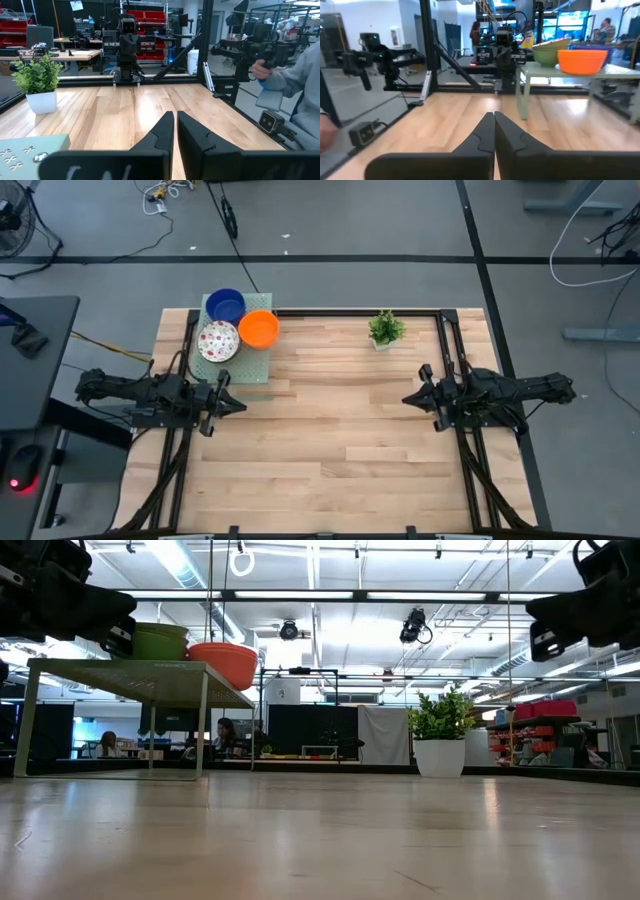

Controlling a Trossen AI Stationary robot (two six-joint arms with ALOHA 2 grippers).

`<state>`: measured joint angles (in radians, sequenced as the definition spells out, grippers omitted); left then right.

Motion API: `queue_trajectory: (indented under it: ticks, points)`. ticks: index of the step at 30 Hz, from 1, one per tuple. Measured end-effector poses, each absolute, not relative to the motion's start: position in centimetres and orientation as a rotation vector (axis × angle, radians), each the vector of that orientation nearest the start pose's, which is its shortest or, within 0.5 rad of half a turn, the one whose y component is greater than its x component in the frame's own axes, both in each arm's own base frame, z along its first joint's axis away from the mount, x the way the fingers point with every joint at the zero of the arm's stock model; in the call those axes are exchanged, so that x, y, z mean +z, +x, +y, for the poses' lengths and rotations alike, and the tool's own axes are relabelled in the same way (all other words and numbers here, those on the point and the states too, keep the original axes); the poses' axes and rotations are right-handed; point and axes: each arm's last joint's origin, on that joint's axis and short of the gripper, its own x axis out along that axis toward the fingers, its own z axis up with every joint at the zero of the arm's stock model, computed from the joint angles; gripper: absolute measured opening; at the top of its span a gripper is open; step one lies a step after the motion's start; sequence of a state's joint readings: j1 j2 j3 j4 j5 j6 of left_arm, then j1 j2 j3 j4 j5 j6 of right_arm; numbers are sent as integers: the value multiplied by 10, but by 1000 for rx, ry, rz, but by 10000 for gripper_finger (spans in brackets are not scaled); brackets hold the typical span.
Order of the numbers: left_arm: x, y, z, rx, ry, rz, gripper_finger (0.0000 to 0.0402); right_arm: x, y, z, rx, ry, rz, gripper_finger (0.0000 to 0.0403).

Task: Pick & Place Mini bowls
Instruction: Return to Home Position

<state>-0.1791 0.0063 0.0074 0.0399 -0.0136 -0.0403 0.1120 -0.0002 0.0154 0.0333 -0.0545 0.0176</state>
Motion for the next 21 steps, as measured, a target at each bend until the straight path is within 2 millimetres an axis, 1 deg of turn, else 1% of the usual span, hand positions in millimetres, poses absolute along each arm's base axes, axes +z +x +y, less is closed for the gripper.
queue_trajectory:
  ticks: [3,8,18,21]
  points:
    - [169,96,-17,-166,-44,-38,28,172,96,12,154,-8,-46,11]
    - [169,96,-17,-166,-44,-38,28,172,96,12,154,2,-44,23]
    - [169,96,-17,-166,-44,-38,28,172,96,12,157,2,-42,25]
    - [169,96,-17,-166,-44,-38,28,172,96,11,160,69,-38,24]
